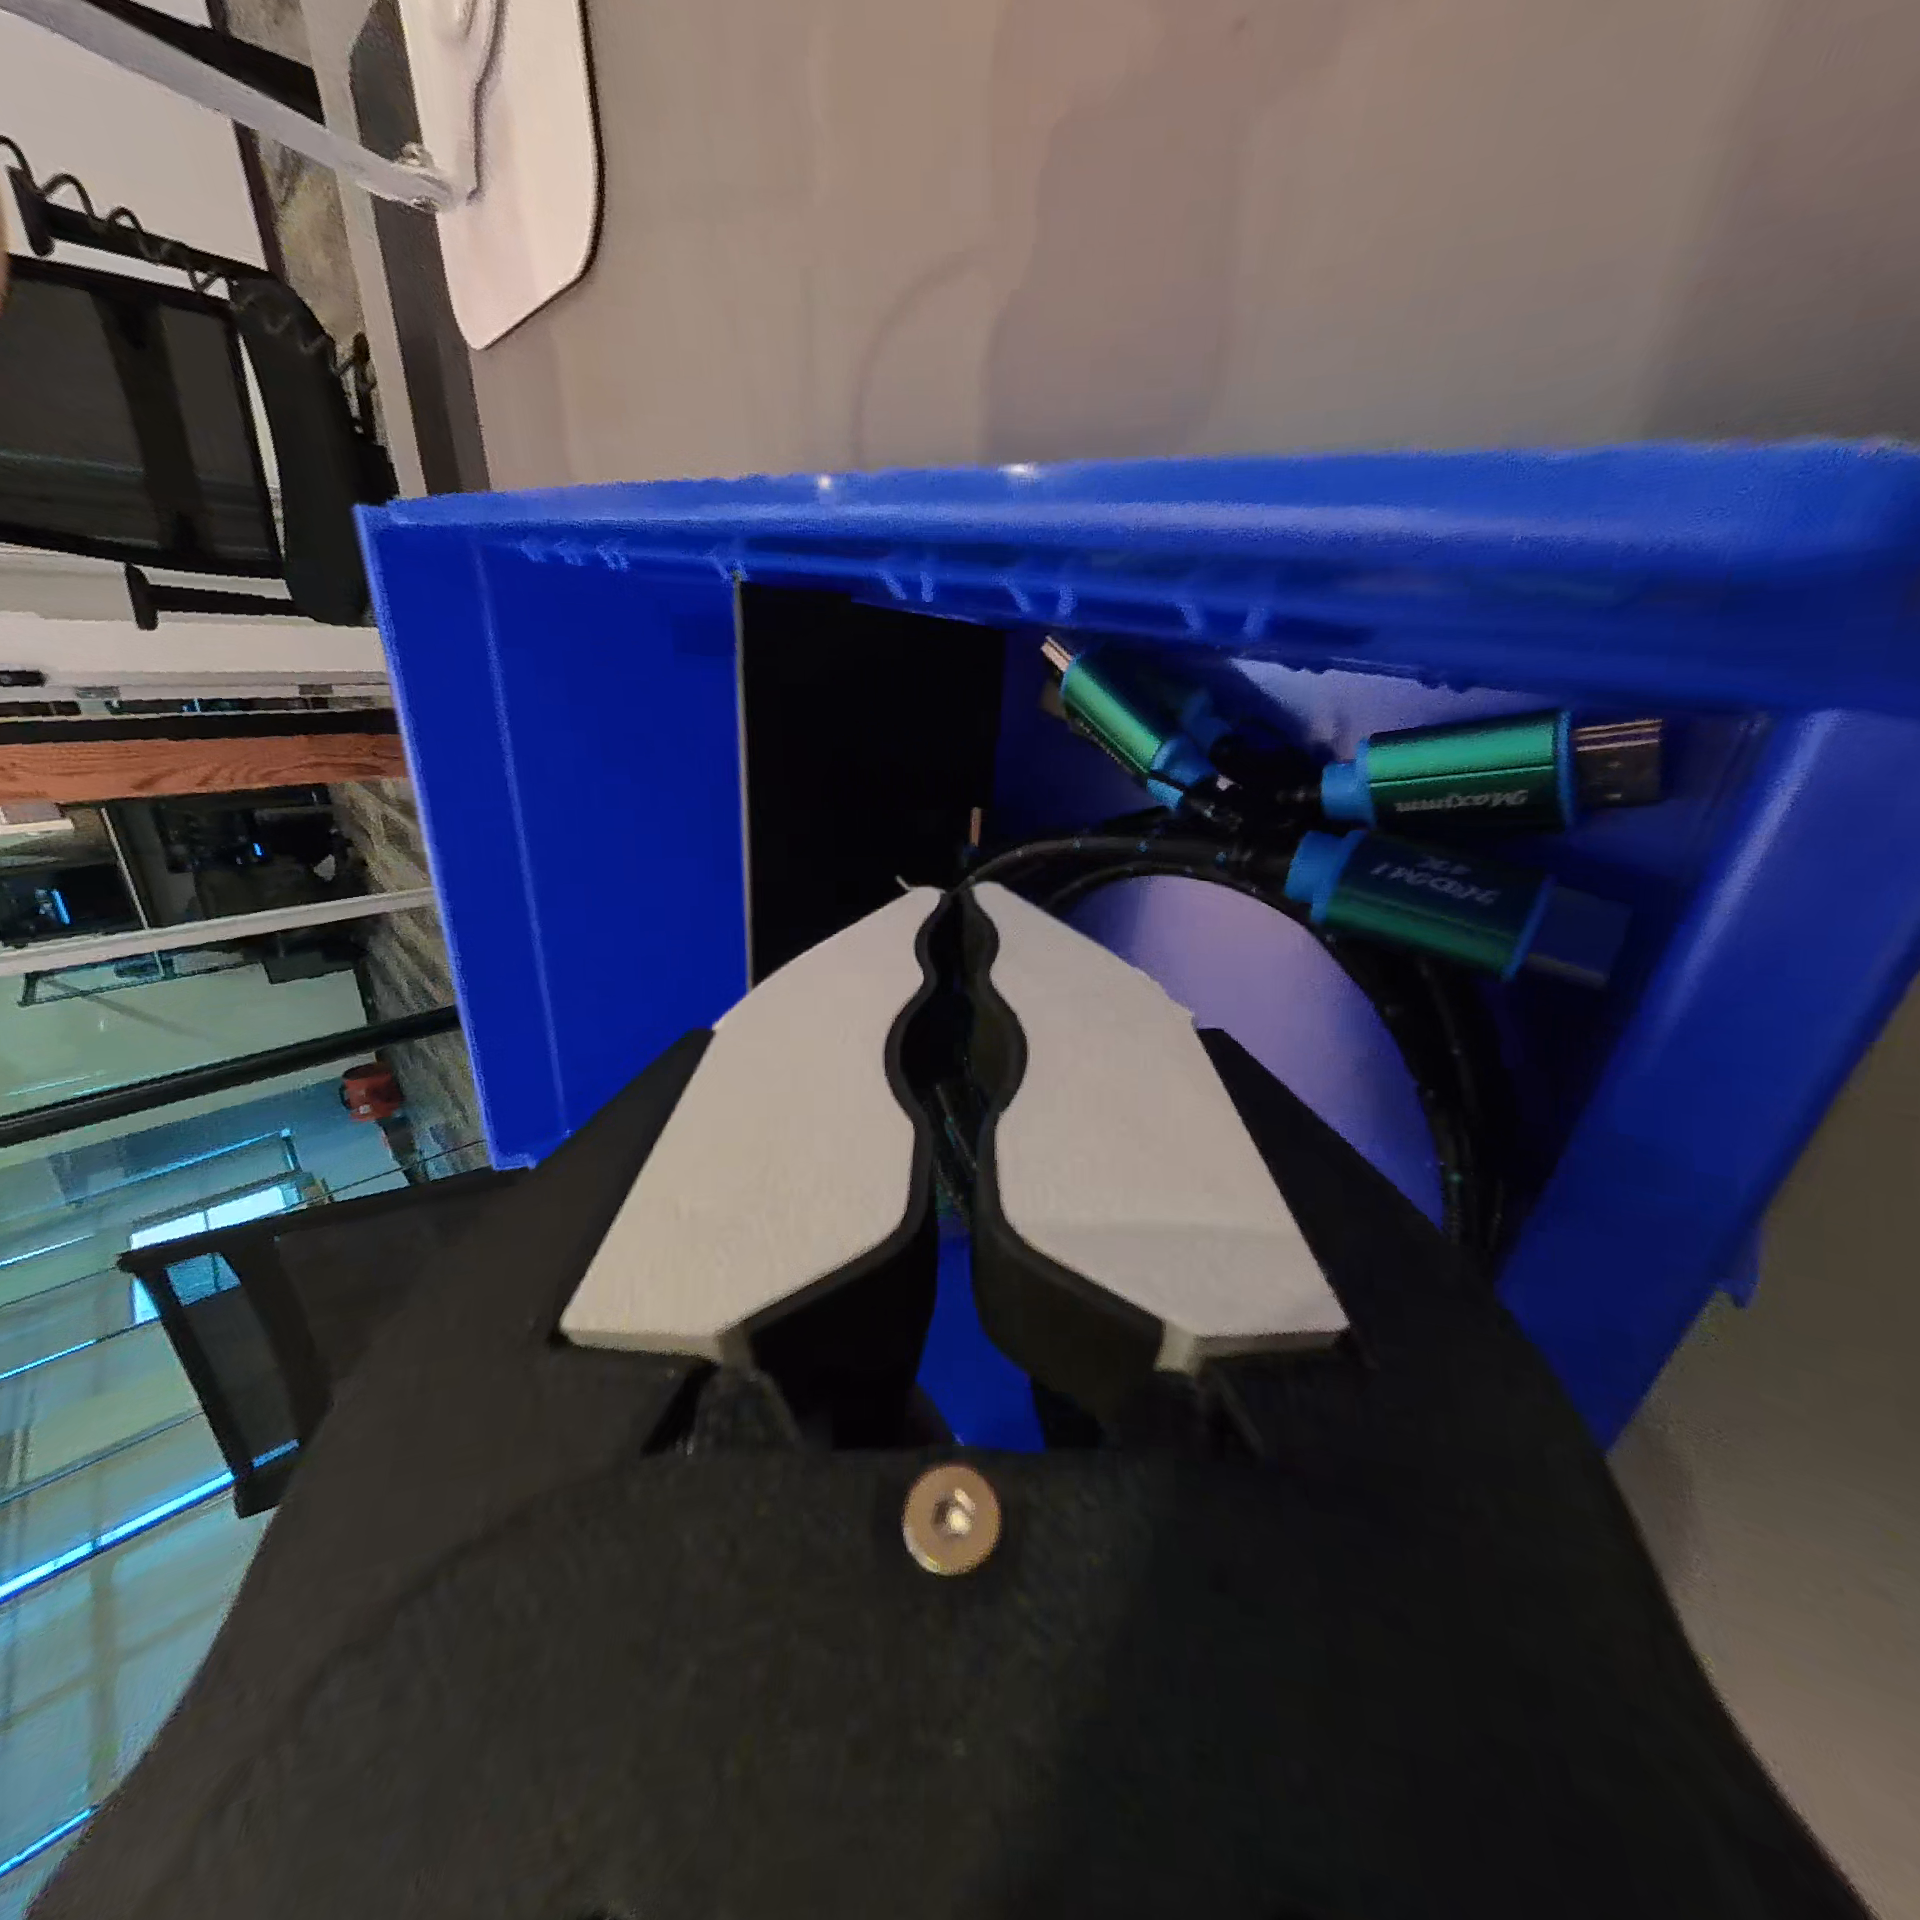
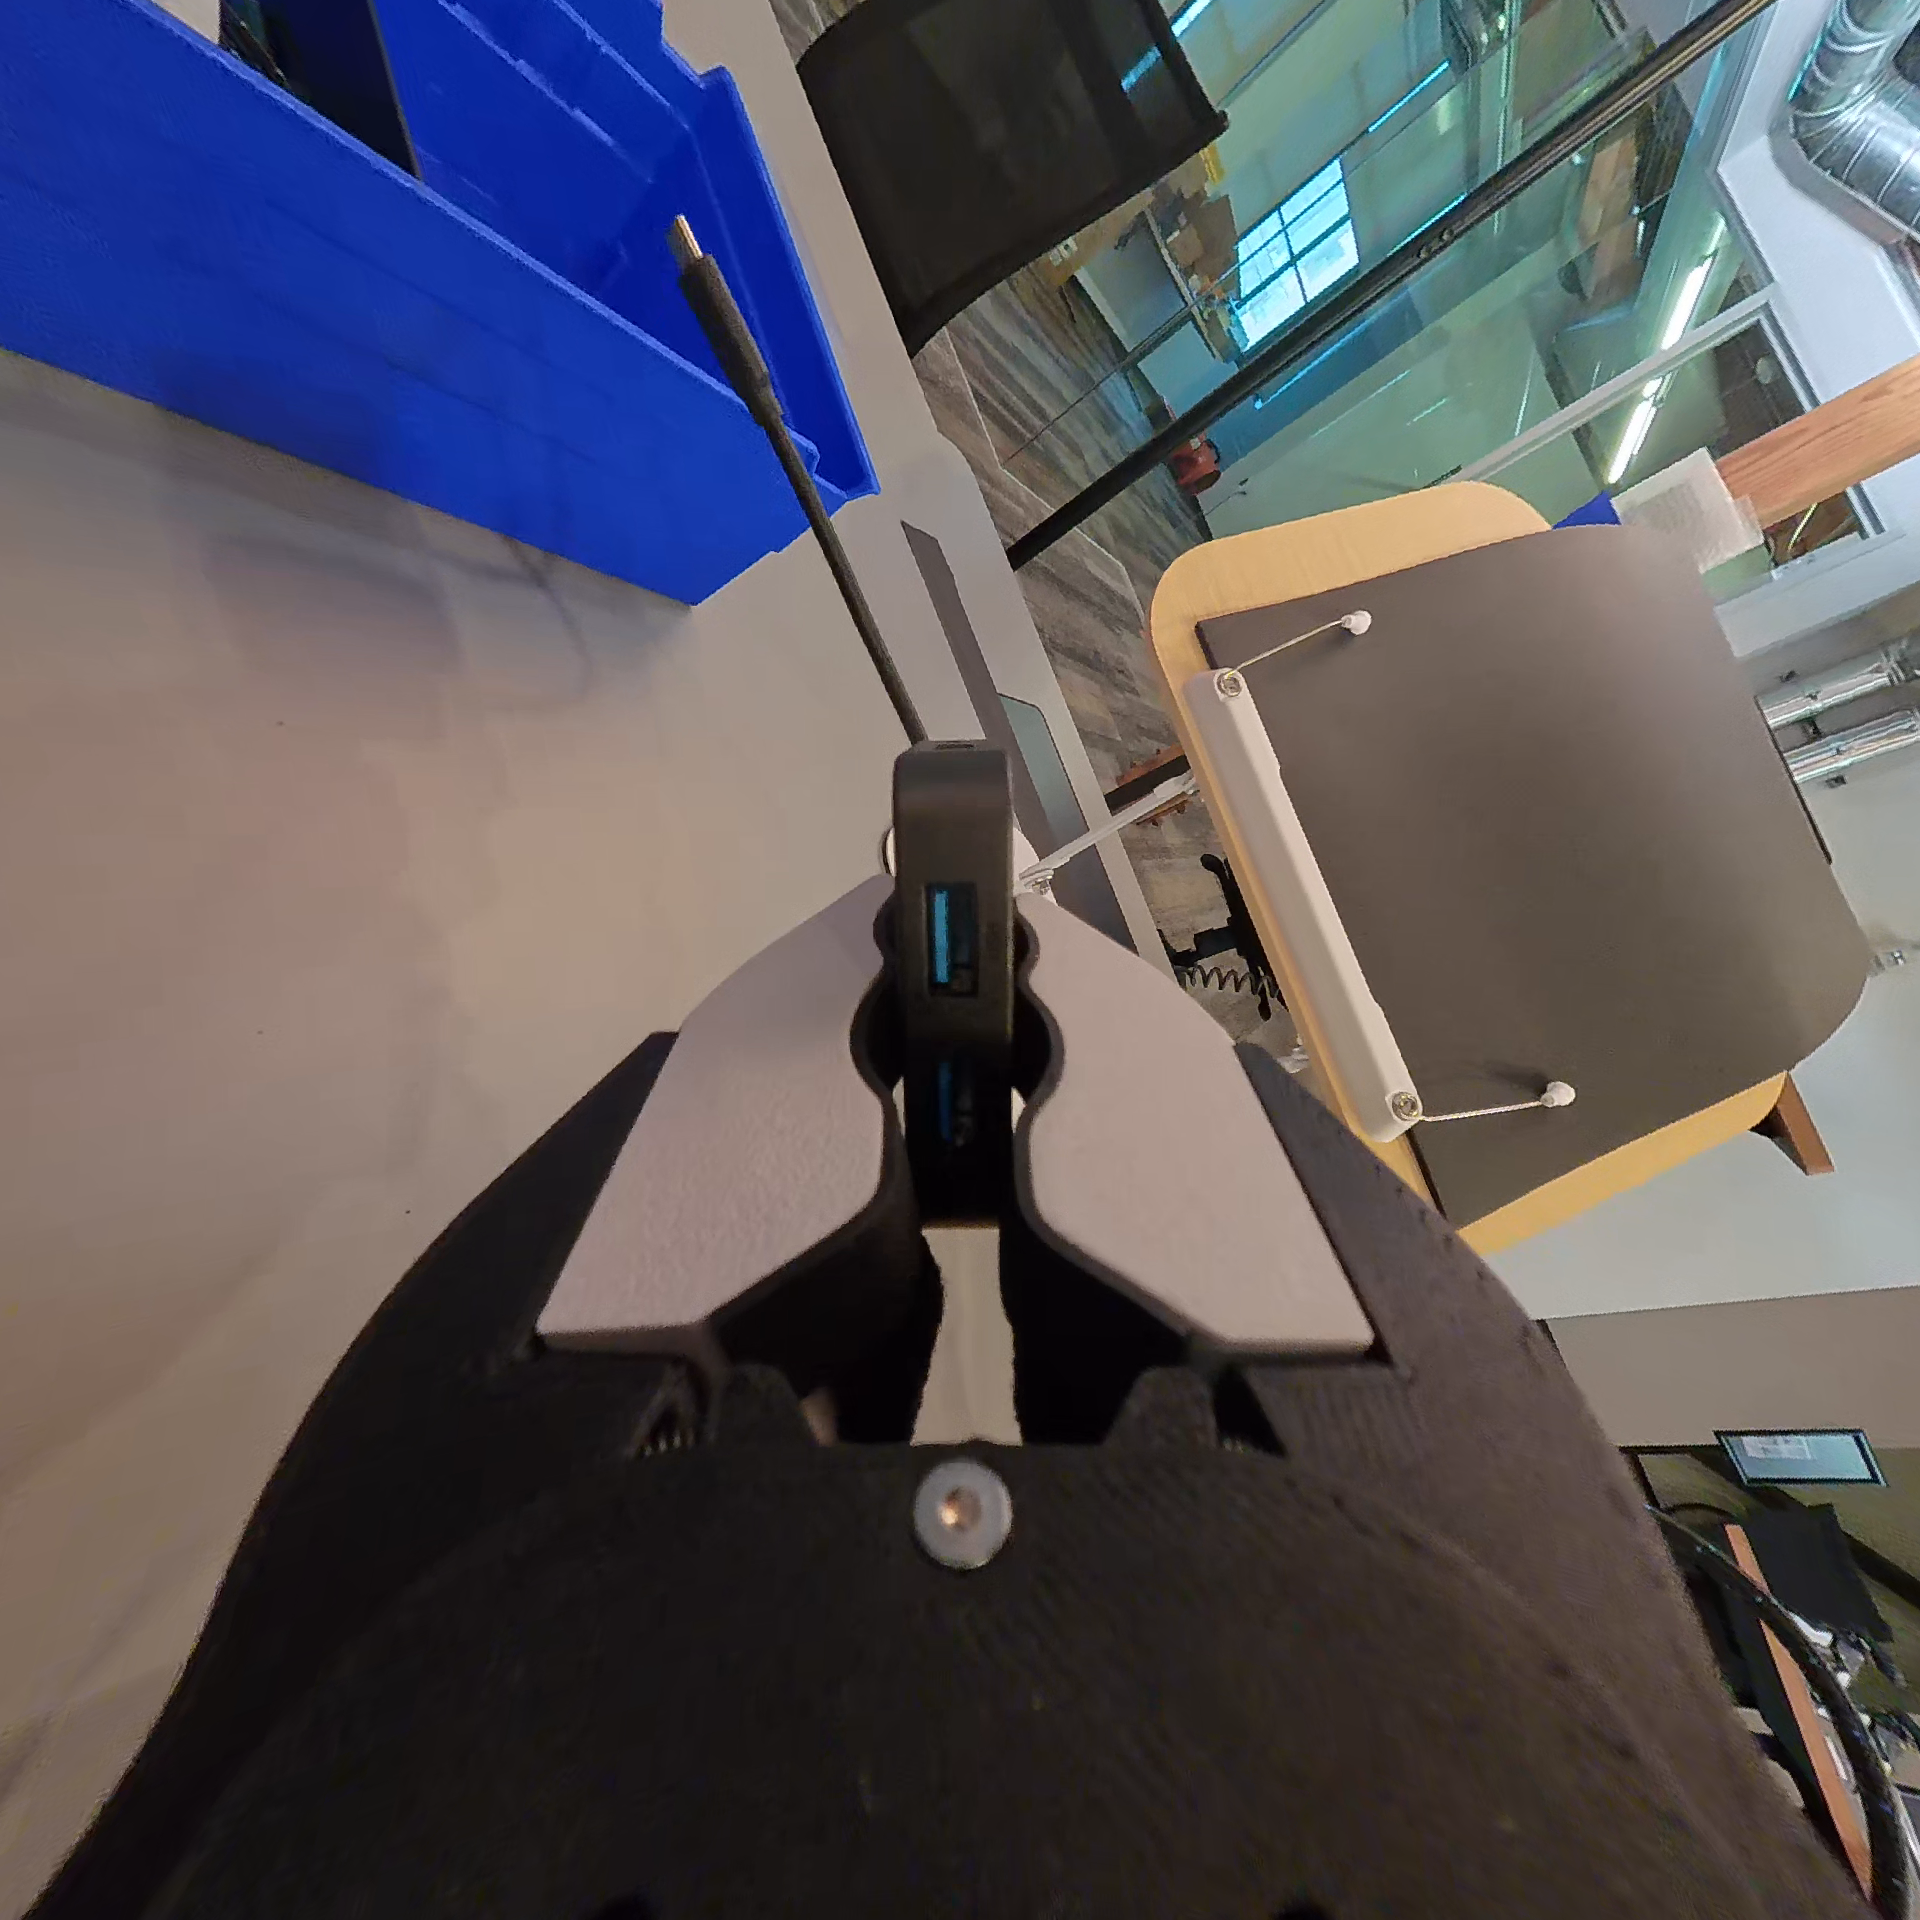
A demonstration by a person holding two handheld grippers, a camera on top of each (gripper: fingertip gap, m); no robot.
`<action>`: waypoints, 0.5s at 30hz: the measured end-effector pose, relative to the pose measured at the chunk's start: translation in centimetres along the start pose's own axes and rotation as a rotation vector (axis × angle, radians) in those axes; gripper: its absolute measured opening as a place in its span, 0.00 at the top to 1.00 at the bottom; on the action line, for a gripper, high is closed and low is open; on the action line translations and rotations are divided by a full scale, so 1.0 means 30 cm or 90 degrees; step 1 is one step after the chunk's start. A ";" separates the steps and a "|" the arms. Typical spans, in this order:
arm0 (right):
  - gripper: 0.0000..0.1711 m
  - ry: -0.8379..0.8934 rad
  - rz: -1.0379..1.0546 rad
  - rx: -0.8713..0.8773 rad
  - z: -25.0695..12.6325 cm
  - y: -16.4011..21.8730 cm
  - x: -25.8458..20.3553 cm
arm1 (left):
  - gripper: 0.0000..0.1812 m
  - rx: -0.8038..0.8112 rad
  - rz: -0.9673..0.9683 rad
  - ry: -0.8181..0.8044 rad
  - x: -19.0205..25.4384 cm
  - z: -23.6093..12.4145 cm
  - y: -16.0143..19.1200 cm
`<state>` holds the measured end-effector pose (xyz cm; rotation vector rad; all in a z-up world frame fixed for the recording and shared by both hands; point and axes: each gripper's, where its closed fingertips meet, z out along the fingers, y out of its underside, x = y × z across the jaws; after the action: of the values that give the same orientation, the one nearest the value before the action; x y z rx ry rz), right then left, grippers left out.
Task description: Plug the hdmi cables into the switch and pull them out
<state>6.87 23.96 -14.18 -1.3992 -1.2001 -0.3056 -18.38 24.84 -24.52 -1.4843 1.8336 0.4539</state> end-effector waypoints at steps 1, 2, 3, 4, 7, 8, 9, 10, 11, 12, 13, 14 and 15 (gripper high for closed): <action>0.93 0.000 -0.001 -0.001 0.000 0.002 0.000 | 1.00 0.005 -0.009 0.000 -0.004 -0.005 -0.001; 0.93 -0.001 -0.003 -0.003 0.000 0.003 -0.001 | 1.00 0.008 -0.021 0.011 -0.002 -0.008 0.000; 0.93 -0.001 -0.004 -0.004 0.000 0.005 -0.001 | 1.00 0.008 -0.028 0.018 0.000 -0.011 0.004; 0.93 0.000 -0.003 -0.004 -0.001 0.005 0.000 | 1.00 0.004 -0.029 0.016 -0.004 -0.013 0.011; 0.93 -0.010 0.014 0.005 -0.003 -0.002 0.000 | 1.00 0.026 -0.063 0.022 -0.012 -0.025 0.004; 0.93 -0.014 0.020 0.006 -0.004 -0.002 -0.001 | 1.00 0.036 -0.073 0.020 -0.019 -0.030 -0.002; 0.92 -0.021 0.025 0.006 -0.003 -0.002 -0.004 | 1.00 0.038 -0.075 0.020 -0.023 -0.033 -0.004; 0.92 -0.028 0.032 0.007 -0.002 -0.001 -0.009 | 1.00 0.046 -0.079 0.024 -0.023 -0.036 -0.009; 0.92 -0.034 0.039 0.009 -0.001 -0.001 -0.013 | 1.00 0.057 -0.090 0.027 -0.024 -0.040 -0.017; 0.92 -0.039 0.044 0.009 0.000 0.000 -0.015 | 1.00 0.062 -0.098 0.028 -0.027 -0.042 -0.018; 0.92 -0.040 0.045 0.007 0.001 0.003 -0.016 | 1.00 0.057 -0.098 0.030 -0.026 -0.042 -0.012; 0.92 -0.042 0.044 0.004 0.002 0.006 -0.018 | 1.00 0.050 -0.092 0.027 -0.026 -0.039 -0.003; 0.92 -0.046 0.042 0.002 0.003 0.009 -0.022 | 1.00 0.042 -0.081 0.033 -0.017 -0.036 0.003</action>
<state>6.75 23.80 -14.87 -1.4551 -1.2094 -0.2088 -18.78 24.50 -23.45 -1.5698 1.7637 0.2920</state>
